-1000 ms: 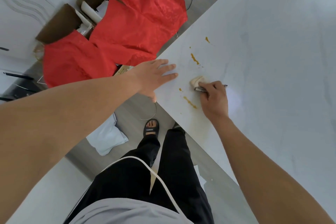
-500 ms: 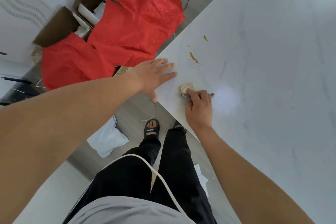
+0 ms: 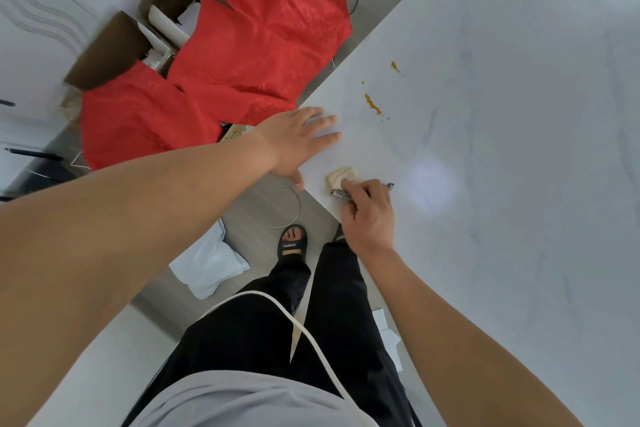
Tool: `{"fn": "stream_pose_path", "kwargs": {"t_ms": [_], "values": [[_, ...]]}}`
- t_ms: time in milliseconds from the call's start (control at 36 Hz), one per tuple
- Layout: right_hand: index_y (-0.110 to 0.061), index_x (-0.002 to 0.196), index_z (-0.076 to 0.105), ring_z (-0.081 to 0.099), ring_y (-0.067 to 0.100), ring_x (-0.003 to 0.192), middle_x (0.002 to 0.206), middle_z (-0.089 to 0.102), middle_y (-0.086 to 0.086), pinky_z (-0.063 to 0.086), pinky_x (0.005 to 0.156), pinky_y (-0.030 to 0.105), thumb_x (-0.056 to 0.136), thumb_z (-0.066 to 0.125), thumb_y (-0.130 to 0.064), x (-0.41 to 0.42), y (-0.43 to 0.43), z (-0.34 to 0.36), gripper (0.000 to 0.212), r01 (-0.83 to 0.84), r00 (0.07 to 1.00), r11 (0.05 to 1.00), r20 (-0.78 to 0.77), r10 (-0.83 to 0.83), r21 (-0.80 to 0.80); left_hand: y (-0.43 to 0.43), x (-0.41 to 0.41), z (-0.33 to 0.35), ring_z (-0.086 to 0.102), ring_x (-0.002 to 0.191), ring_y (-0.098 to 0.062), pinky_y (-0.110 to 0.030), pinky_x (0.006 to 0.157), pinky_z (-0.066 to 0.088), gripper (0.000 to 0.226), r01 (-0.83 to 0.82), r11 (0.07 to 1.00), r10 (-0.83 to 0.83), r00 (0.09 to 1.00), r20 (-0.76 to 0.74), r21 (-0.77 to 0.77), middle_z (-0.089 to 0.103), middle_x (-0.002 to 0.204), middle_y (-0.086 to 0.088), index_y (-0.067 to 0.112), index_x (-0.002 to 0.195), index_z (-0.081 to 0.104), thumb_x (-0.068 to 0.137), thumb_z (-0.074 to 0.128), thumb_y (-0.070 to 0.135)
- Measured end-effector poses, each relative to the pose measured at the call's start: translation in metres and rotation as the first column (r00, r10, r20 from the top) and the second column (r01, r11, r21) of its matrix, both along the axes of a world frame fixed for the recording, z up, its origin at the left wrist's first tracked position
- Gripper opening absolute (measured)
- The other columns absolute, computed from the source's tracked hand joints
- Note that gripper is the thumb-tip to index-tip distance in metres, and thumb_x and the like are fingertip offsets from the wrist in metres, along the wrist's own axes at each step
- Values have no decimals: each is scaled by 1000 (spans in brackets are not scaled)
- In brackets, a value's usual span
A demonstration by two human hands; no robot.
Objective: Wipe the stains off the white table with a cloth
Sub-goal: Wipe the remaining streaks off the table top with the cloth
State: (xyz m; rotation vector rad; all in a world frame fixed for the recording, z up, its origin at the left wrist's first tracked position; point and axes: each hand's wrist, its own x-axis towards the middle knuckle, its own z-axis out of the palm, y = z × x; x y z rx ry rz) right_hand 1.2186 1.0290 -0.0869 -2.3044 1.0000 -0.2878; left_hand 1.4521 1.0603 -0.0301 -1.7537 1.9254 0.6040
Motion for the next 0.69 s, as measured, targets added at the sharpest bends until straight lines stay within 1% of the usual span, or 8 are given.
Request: {"fn": "stream_pose_path", "kwargs": {"t_ms": [83, 278, 389, 444, 528, 583, 639, 694], "values": [[-8, 108, 74, 54, 26, 85, 92, 57, 7, 53, 64, 39, 85, 45, -13, -4, 13, 1, 37, -67, 998, 997, 16, 66, 28, 0, -1, 1, 0, 156, -34, -42, 126, 15, 122, -5, 1000, 5, 1000, -13, -14, -9, 170, -7, 24, 163, -1, 78, 71, 72], [-9, 106, 76, 55, 24, 84, 90, 57, 4, 53, 67, 36, 82, 45, -14, -3, 28, 5, 39, -44, 999, 996, 12, 43, 80, 0, 1, 0, -2, 156, -34, -43, 127, 14, 120, -7, 1000, 7, 1000, -25, -11, -10, 170, -8, 24, 163, -3, 80, 71, 70], [-16, 114, 76, 55, 18, 91, 95, 55, -5, 50, 79, 31, 85, 55, -8, 4, 28, 19, 36, -18, 992, 951, -112, 55, 309, 1, 0, -1, -2, 156, -35, -44, 127, 14, 120, -18, 1000, 17, 999, -34, -10, -10, 170, -8, 24, 163, -2, 80, 72, 68], [-21, 117, 74, 57, 14, 97, 102, 59, -8, 49, 85, 28, 87, 61, -11, 10, 23, 34, 35, 103, 979, 849, -202, 4, 518, 2, 0, 0, -1, 156, -36, -45, 127, 14, 120, -12, 1000, 12, 999, -33, -8, -9, 170, -9, 23, 163, -1, 80, 73, 68], [-23, 101, 78, 64, 15, 85, 92, 71, -8, 52, 75, 31, 82, 68, -13, 14, 8, 53, 23, 359, 931, 551, -245, -272, 753, 1, 0, 2, -1, 156, -37, -45, 127, 13, 121, 0, 1000, -1, 1000, -19, -14, -9, 170, -10, 22, 163, -2, 80, 70, 71], [-15, 84, 75, 60, 18, 73, 74, 66, -5, 46, 67, 34, 79, 70, -8, 11, -7, 62, 10, 426, 861, 386, -237, -449, 818, -1, 0, 3, -1, 156, -37, -45, 127, 13, 122, 0, 1000, 0, 1000, -12, -17, -9, 170, -10, 21, 163, -3, 79, 68, 73], [-5, 87, 71, 58, 22, 75, 79, 64, 3, 43, 70, 37, 76, 70, -3, 8, -26, 71, 11, 433, 777, 247, -221, -589, 867, -2, 0, 2, 0, 156, -37, -45, 126, 14, 124, -12, 1000, 12, 1000, -20, -20, -7, 170, -10, 22, 163, -2, 76, 71, 73], [-3, 93, 70, 60, 24, 78, 87, 65, 10, 45, 71, 38, 77, 68, 2, 6, -47, 76, 17, 450, 702, 164, -233, -673, 878, -2, 1, 0, 0, 156, -37, -44, 126, 13, 126, -20, 1000, 19, 999, -31, -20, -6, 170, -9, 23, 162, -2, 75, 73, 73]]}}
